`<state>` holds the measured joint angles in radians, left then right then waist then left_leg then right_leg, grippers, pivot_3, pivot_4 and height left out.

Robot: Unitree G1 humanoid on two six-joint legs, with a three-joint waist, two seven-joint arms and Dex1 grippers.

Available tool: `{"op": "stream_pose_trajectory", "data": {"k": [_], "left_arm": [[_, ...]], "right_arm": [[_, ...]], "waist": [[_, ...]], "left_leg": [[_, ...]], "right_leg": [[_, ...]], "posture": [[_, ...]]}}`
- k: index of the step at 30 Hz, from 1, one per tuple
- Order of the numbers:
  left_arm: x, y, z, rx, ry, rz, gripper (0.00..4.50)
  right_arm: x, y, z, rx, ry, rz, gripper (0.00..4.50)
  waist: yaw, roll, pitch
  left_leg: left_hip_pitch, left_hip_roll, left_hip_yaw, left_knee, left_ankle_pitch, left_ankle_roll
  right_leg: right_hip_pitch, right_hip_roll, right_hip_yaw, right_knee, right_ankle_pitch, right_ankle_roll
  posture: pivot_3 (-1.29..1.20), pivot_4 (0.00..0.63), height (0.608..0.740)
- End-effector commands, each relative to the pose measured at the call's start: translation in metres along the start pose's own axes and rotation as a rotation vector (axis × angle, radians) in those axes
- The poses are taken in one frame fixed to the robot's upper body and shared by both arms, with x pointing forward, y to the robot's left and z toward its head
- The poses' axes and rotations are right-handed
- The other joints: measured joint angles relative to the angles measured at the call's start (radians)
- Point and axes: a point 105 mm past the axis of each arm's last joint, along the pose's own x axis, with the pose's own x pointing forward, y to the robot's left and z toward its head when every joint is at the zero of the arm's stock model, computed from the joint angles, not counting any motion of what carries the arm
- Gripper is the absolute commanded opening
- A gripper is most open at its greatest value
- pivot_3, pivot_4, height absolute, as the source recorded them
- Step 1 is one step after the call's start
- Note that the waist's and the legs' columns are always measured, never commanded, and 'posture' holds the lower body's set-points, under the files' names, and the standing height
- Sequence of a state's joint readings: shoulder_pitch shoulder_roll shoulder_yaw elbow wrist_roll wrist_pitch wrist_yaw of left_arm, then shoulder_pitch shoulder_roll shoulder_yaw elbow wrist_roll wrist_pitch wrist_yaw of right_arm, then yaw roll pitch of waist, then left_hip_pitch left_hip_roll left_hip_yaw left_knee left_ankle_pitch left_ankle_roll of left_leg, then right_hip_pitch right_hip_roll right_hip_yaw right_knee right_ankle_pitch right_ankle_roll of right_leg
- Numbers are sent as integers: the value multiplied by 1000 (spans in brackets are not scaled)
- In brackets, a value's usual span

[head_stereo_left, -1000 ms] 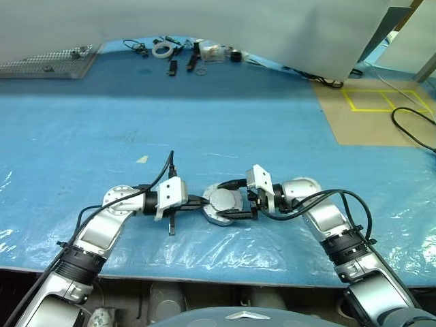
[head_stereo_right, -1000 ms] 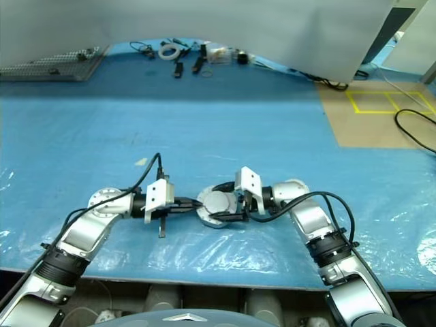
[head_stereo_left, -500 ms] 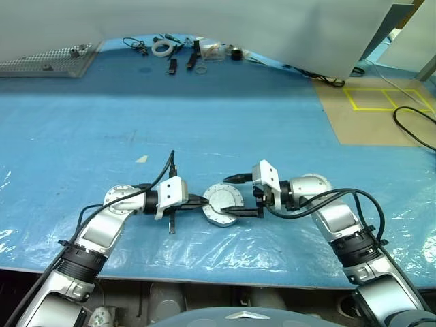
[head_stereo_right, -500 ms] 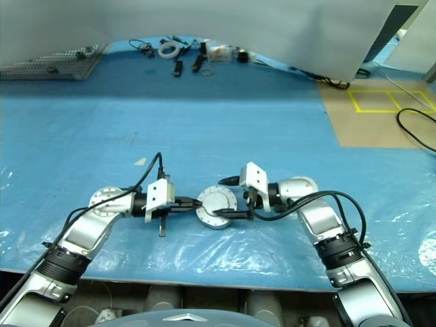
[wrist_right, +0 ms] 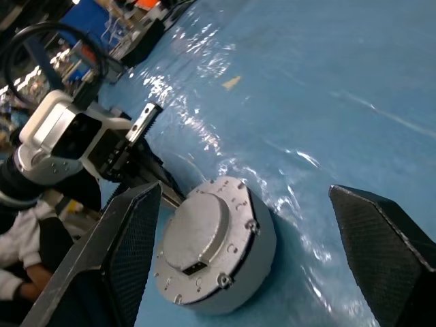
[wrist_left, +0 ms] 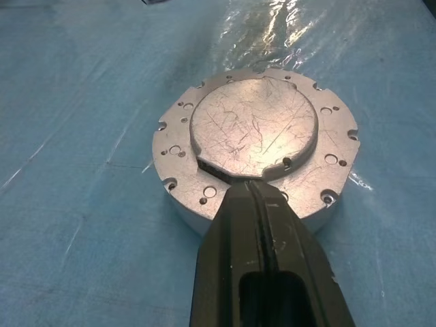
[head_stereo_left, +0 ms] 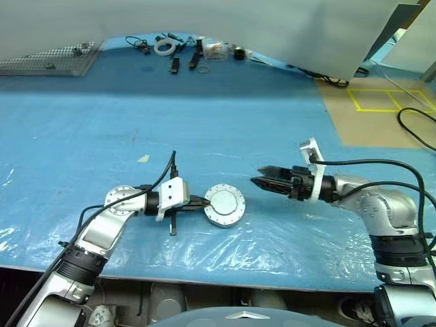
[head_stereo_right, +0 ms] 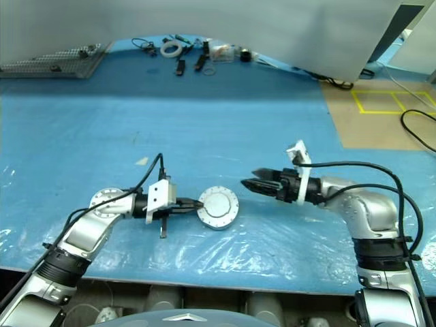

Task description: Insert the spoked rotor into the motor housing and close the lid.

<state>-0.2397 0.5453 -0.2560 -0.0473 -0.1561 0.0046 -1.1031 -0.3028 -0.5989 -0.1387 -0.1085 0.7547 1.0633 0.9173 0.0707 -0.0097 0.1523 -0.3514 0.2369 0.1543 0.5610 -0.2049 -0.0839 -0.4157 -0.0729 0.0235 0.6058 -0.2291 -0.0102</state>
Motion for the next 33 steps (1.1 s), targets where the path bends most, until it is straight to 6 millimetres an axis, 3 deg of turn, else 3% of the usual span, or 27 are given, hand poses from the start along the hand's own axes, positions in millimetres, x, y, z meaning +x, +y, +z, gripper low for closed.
{"op": "stream_pose_trajectory", "data": {"k": [1,12,23,33], "left_arm": [[-2,-6,-6,-6,20,-10,0],[-7,-8,-14,-10,29,5,0],[-8,-8,-18,-9,32,19,0],[-8,-5,-19,-1,35,22,0]], "right_arm": [[-7,-7,-16,119,16,-68,4162],[10,9,-61,272,158,-69,4162],[38,18,-60,289,148,4,4162],[65,21,-46,251,94,40,4162]], "waist": [[0,0,0],[0,2,0],[-1,2,0],[0,2,0]], "left_leg": [[0,0,0,0,0,0],[0,0,2,0,0,0],[1,0,2,0,0,0],[1,0,2,1,0,0]], "right_leg": [[0,0,0,0,0,0],[-1,0,2,0,0,0],[-1,0,2,1,0,0],[-1,0,2,1,0,0]], "posture": [[0,150,740],[0,150,740],[0,150,740],[0,150,740]]}}
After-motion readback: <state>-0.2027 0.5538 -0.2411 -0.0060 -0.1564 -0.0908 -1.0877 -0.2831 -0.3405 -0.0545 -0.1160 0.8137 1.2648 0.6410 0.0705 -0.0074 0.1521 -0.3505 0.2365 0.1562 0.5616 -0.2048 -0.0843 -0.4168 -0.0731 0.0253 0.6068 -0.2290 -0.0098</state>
